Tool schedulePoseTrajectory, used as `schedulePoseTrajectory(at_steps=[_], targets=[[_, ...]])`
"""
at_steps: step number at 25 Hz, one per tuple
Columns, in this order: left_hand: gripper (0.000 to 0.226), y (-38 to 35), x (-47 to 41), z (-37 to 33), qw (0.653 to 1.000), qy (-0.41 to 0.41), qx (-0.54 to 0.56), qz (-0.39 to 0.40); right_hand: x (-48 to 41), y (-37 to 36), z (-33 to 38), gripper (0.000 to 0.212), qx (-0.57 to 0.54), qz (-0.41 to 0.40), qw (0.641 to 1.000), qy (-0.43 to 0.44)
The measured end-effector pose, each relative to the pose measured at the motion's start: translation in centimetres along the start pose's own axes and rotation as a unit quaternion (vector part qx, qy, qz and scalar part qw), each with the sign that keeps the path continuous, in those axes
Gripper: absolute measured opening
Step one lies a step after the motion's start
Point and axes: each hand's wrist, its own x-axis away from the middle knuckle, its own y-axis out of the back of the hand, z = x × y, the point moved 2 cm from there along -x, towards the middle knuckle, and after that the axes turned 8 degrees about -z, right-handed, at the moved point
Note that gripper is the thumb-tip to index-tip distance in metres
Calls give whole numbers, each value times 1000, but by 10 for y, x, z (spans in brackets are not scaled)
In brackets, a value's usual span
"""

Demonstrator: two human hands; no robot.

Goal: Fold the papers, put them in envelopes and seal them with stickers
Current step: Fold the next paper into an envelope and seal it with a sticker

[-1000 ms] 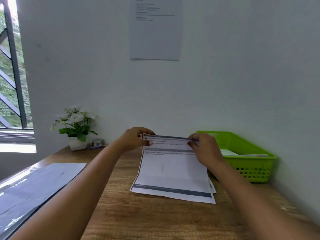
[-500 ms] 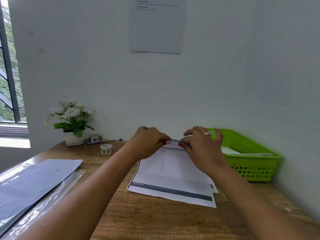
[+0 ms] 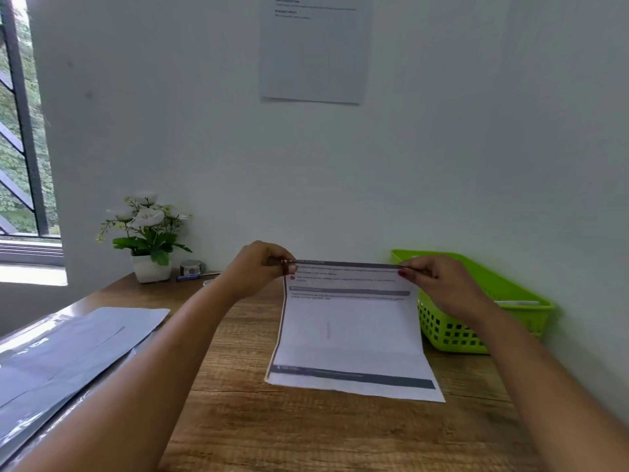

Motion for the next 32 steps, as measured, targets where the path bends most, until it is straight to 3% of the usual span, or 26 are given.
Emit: schedulePoseTrajectory(at_steps=[4,7,9,12,15,17,21,24,28,32], targets=[[4,8,9,23,972,144,183,-29,-2,1,-3,12,-60,-81,995,10],[26,-2,16,30,948,190,249,57,0,-3,1,13,-57,-99,993,25],[29,-4,15,27,929,200,305,71,0,-6,5,13,-44,-110,992,34],[39,-1,14,21,857,250,442,90,0,-8,6,13,-14,-129,991,39],[33,-3,13,21,889,209,391,116,0,-9,7,10,-12,-157,987,33],[30,-5,9,21,900,207,379,63,0,-10,5,8,-78,-158,984,7],[20,-5,4,25,910,192,365,-35,3,-13,8,44,-196,-64,977,-57],[23,-10,7,26,891,206,403,-45,5,-16,12,35,-181,-18,983,-21],[30,-14,7,25,879,225,420,-26,5,-19,11,39,-90,-56,994,11],[29,-15,8,27,869,264,418,-25,9,-22,13,35,-94,-89,992,-1]])
